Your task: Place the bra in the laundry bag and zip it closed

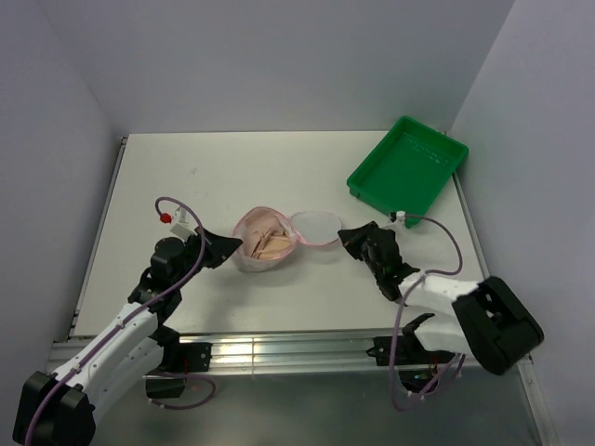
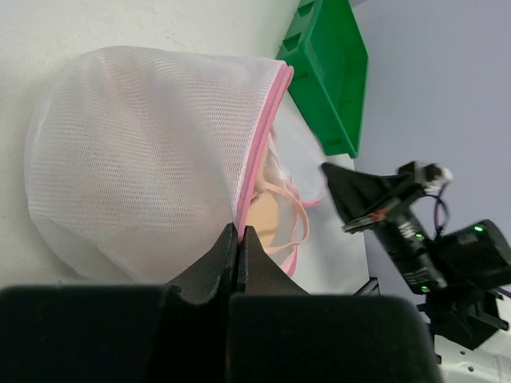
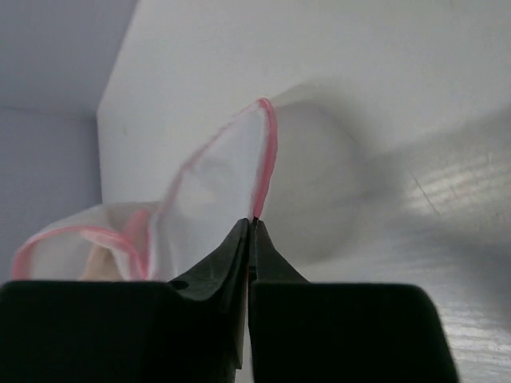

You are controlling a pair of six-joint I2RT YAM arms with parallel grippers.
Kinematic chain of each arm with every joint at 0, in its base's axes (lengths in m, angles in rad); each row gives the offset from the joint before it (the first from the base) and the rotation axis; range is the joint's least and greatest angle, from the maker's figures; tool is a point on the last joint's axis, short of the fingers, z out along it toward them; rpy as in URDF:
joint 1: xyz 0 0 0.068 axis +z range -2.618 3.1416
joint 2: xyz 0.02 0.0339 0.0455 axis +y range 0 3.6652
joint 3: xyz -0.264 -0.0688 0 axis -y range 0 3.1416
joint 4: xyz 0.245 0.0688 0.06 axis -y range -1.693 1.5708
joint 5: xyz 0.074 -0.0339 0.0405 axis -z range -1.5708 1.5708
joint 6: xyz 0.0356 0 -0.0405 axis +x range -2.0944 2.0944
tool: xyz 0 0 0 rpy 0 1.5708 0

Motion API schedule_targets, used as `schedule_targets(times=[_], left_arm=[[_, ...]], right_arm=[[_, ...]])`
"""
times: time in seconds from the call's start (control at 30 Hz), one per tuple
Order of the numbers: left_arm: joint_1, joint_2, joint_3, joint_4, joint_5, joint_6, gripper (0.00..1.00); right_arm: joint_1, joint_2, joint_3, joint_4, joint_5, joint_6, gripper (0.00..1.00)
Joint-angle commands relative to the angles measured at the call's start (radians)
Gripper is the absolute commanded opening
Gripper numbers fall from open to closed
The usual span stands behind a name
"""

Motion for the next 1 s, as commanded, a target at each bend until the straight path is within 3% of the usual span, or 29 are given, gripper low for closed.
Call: schedule_targets(times=[0.0, 0.2, 0.3, 0.47, 0.73, 0.87, 0.97], left_arm=[[-0.004, 0.012, 0.028, 0.068, 0.054, 0.025, 0.00], [-0.036, 0.048, 0.072, 0.096, 0.071, 0.019, 0.00], [-0.065, 0.077, 0.140, 0.091, 0.082, 0.022, 0.00], [-0.142, 0.120, 0.177, 0.034, -0.023, 0.064, 0.00], [-0.171, 0.183, 0.172, 0.076, -0.061, 0.097, 0.00], [-0.171, 0.245, 0.164, 0.129, -0.098, 0.122, 0.00], [-0.173, 0.276, 0.154, 0.200, -0.082, 0.120, 0.00]], right_arm=[[0.011, -0.171, 0.006, -0.040, 0.156, -0.105, 0.00], [0.072, -0.502, 0.070, -0.307, 0.253, -0.326, 0.00], [0.164, -0.571, 0.249, -0.500, 0.310, -0.476, 0.00], [0.339, -0.467, 0.507, -0.646, 0.344, -0.628, 0.00], [0.391, -0.435, 0.549, -0.685, 0.269, -0.825, 0.00], [0.426, -0.410, 0.558, -0.690, 0.126, -0.842, 0.00], [0.482, -0.355, 0.576, -0.679, 0.143, -0.862, 0.00]])
